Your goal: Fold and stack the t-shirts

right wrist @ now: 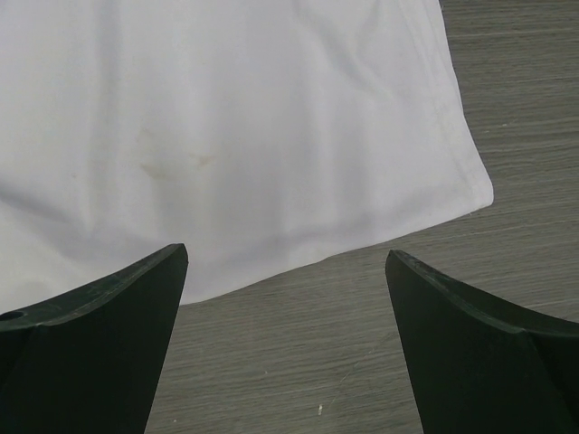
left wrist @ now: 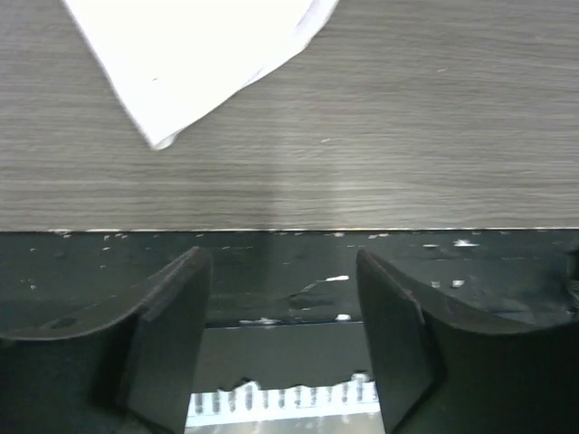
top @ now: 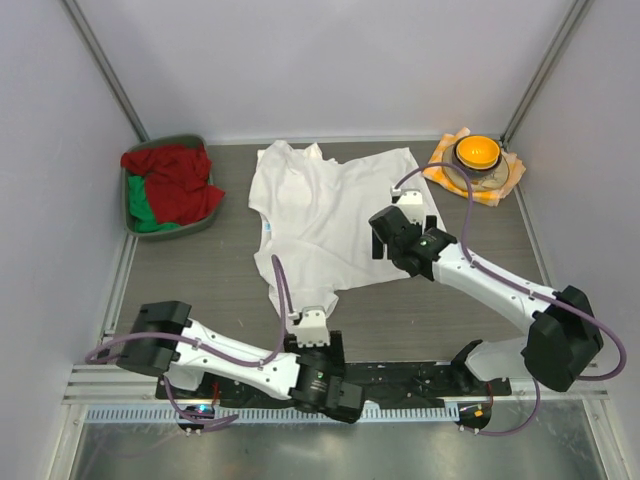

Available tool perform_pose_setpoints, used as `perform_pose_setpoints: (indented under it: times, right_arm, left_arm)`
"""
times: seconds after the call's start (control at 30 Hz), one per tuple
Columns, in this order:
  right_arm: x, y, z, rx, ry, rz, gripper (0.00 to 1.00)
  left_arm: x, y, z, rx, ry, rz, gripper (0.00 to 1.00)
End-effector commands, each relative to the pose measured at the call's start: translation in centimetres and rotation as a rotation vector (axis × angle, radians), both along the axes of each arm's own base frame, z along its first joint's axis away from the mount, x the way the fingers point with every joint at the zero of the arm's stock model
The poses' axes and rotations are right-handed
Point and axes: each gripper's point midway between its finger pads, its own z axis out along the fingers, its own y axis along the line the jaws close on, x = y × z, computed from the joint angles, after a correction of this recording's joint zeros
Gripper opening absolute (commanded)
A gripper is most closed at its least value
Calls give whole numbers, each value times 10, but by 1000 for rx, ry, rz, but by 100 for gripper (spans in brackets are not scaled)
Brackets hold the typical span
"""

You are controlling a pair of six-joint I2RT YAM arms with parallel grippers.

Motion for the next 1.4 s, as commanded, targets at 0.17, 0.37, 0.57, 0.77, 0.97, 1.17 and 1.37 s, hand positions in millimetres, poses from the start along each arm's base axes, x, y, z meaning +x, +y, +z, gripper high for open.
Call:
perform_pose_setpoints:
  times: [0.17,0.37,0.57,0.77,0.97,1.17,1.37]
  right_arm:
    - [31,-1,4,48,-62,-77,99]
    - [52,18,5,172,-54,-12,99]
    - [63,40,15,249,-68,60,99]
    - [63,51,10,275,-52,109,98]
    - [58,51,3,267,-41,139,98]
    - [53,49,3,274,-43,148,98]
    - [50,45,-2,261,-32,134,98]
  left_arm:
    - [81,11,120,-14,-370,75,74]
    - [152,51,131,-138,-382,113,71]
    - [227,77,122,-253,-282,124,71]
    - [262,52,77,-278,-148,46,72]
    - [290,44,25,-308,-54,57,73]
    - [298,51,-8,-313,14,71,73]
    - [276,66,-53,-277,104,132,71]
